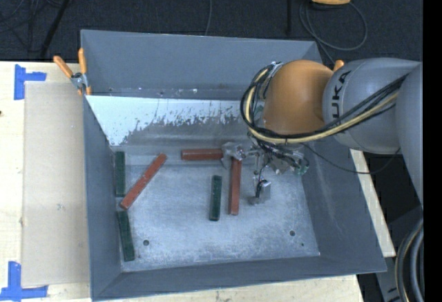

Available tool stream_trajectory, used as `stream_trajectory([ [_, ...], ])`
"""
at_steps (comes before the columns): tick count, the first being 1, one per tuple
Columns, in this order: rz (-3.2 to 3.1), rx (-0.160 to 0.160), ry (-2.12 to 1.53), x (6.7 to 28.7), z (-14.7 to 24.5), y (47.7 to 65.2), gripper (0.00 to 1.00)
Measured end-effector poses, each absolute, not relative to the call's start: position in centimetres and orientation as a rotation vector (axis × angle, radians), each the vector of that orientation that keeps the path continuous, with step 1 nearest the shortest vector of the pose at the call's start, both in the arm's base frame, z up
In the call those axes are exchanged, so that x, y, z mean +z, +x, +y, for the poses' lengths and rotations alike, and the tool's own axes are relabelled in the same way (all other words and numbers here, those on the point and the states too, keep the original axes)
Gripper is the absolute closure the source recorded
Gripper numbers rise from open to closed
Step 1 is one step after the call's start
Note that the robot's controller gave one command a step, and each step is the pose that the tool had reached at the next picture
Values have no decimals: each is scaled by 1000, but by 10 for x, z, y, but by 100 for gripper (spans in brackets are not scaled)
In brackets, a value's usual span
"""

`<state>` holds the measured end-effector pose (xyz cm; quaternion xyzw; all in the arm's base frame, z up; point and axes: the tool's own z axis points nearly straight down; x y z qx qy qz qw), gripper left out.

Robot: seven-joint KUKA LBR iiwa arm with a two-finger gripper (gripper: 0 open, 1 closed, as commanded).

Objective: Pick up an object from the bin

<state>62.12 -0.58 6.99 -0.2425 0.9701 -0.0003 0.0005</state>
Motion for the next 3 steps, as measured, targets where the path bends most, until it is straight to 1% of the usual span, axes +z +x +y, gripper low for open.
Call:
stream_trajectory([
  [1, 3048, 2, -761, 70, -4, 620, 100],
  [2, 3049, 2, -761, 69, -4, 619, 0],
  [3, 2897, 3, -1219, 69, 18, 582, 0],
])
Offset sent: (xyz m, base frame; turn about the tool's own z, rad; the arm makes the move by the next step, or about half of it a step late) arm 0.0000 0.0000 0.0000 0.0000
